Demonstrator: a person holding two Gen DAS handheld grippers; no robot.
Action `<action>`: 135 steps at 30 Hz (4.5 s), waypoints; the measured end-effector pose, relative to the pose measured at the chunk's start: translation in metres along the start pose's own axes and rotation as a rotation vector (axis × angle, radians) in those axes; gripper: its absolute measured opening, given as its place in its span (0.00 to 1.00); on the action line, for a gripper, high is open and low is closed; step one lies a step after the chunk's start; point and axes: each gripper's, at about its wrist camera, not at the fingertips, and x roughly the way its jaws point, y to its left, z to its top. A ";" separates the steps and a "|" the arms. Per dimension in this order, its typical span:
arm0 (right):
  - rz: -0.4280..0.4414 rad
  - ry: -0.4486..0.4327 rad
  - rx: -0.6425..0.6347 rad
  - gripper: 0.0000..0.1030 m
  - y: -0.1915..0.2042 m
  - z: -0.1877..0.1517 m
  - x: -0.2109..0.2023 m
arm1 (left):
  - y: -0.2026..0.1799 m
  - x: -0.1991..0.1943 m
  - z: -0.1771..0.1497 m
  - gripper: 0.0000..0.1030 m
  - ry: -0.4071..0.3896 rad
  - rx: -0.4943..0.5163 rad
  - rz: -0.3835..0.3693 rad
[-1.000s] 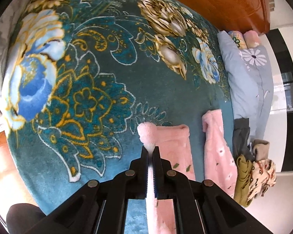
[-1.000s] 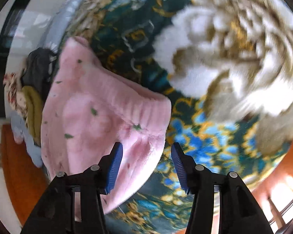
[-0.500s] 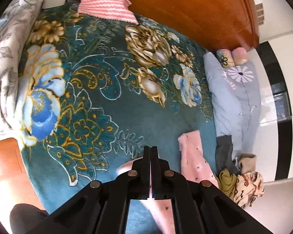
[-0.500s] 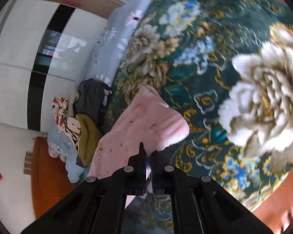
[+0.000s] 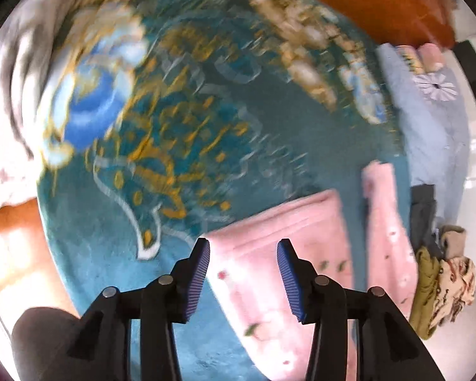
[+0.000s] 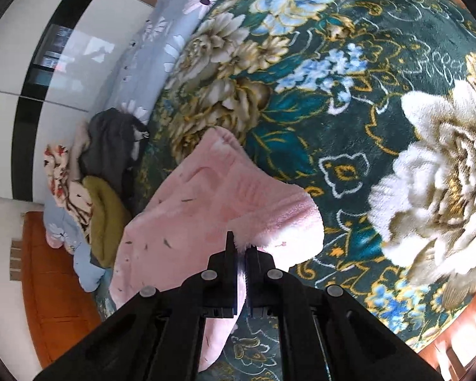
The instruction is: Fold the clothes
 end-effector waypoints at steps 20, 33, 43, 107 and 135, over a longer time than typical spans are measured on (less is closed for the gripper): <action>0.077 -0.051 0.037 0.03 0.036 0.033 -0.015 | -0.083 -0.020 0.054 0.04 0.063 -0.141 -0.220; -0.162 -0.043 0.103 0.03 0.113 0.104 0.064 | -0.292 0.121 0.116 0.04 0.211 0.001 -0.131; -0.270 -0.065 0.105 0.06 0.111 0.108 0.110 | -0.293 0.167 0.111 0.42 0.300 0.270 -0.170; -0.072 0.010 -0.093 0.37 0.008 0.033 0.073 | -0.025 0.041 0.041 0.20 0.045 -0.062 -0.182; -0.187 0.351 -0.066 0.40 0.193 -0.056 0.236 | -0.145 0.104 0.071 0.43 0.217 -0.065 0.036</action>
